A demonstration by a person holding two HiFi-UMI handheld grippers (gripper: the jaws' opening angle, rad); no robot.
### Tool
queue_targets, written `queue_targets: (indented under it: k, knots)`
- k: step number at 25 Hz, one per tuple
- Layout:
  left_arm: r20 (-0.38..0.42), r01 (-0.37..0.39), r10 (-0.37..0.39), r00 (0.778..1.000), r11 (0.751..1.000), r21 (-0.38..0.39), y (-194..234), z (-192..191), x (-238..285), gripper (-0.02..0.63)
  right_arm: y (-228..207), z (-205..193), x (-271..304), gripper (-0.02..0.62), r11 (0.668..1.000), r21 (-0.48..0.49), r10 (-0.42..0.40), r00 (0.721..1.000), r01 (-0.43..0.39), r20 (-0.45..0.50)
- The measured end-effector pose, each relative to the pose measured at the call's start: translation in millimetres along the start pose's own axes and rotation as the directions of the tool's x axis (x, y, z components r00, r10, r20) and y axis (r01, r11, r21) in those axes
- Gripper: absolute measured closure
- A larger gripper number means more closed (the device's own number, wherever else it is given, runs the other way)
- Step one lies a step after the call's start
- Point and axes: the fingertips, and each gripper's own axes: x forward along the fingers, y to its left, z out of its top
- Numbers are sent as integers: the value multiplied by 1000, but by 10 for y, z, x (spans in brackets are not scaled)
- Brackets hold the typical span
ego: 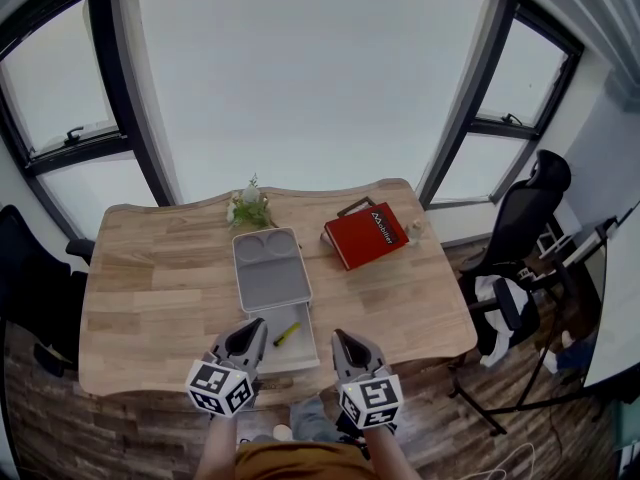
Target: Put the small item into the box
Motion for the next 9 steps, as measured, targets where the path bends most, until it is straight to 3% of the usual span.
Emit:
queue_targets:
  k: [9]
  knots:
    - [12, -4, 4, 1000, 1000, -29, 64, -2, -35, 601, 8, -5, 8, 592, 1000, -1, -1, 1000, 1, 2]
